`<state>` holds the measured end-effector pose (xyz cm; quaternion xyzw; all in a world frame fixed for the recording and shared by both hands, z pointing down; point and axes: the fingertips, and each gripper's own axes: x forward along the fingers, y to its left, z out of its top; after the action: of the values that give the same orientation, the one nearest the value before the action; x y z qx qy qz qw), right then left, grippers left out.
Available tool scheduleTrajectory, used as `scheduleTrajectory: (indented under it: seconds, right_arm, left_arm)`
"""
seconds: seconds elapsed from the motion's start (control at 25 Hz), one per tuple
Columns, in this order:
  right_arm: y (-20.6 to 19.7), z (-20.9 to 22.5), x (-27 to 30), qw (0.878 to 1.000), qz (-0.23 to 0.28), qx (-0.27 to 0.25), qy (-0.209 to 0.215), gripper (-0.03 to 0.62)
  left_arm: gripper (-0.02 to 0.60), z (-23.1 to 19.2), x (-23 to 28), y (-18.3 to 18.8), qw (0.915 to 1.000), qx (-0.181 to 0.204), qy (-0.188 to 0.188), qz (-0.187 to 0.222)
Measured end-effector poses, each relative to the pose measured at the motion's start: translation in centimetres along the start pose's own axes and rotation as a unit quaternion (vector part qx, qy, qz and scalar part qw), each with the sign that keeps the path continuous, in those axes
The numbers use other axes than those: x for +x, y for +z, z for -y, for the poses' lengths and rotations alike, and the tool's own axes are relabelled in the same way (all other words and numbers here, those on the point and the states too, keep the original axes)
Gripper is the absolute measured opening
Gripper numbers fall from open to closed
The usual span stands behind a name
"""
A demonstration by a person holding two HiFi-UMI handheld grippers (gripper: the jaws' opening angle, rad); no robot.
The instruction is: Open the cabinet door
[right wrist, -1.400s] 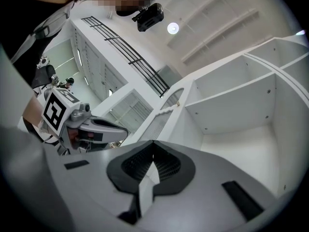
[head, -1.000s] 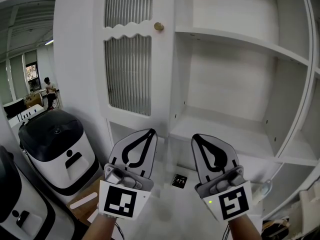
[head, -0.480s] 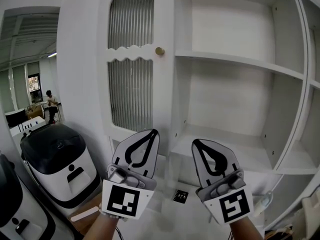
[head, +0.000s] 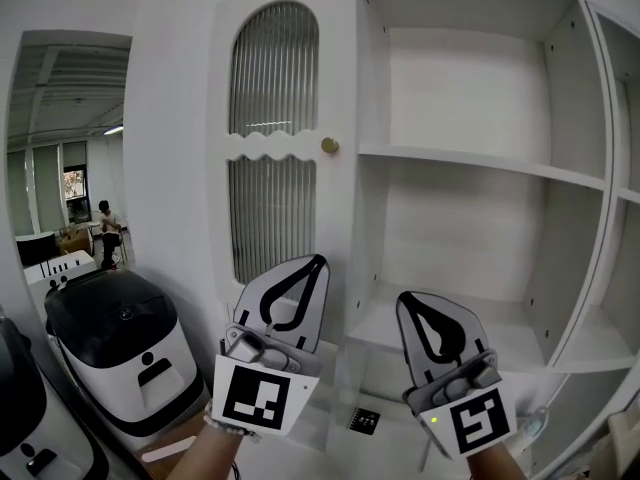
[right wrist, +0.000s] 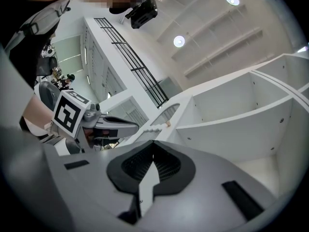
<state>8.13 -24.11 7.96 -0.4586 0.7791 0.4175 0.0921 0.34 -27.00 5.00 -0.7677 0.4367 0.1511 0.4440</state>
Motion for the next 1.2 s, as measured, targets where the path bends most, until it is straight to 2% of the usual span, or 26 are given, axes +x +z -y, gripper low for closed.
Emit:
scheduleTrajectory:
  seconds: [0.28, 0.48, 0.84, 0.96, 1.2]
  right_arm:
    - [0.7, 0.6, 0.7, 1.0, 0.005, -0.017, 0.0, 0.002]
    - [1.3, 0.8, 1.1, 1.0, 0.014, -0.021, -0.001, 0.002]
    - [1.8, 1.3, 1.4, 1.0, 0.02, -0.02, -0.01, 0.002]
    - [2.0, 1.5, 1.6, 0.999, 0.023, -0.023, -0.01, 0.002]
    - [2.8, 1.8, 1.7, 0.999, 0.03, -0.028, -0.008, 0.002]
  left_arm:
    - [-0.002, -2.1, 2.0, 0.6, 0.9994, -0.022, 0.018, 0.017]
    - [-0.002, -3.2, 3.4, 1.2, 0.9995, -0.009, 0.02, 0.022]
    - [-0.004, -4.5, 6.0, 2.1, 0.9988, -0.015, 0.028, 0.038]
    - [0.021, -4.9, 6.8, 2.3, 0.9987, -0.016, 0.025, 0.042]
    - [0.062, -6.0, 8.5, 2.8, 0.9982, 0.012, 0.028, 0.052]
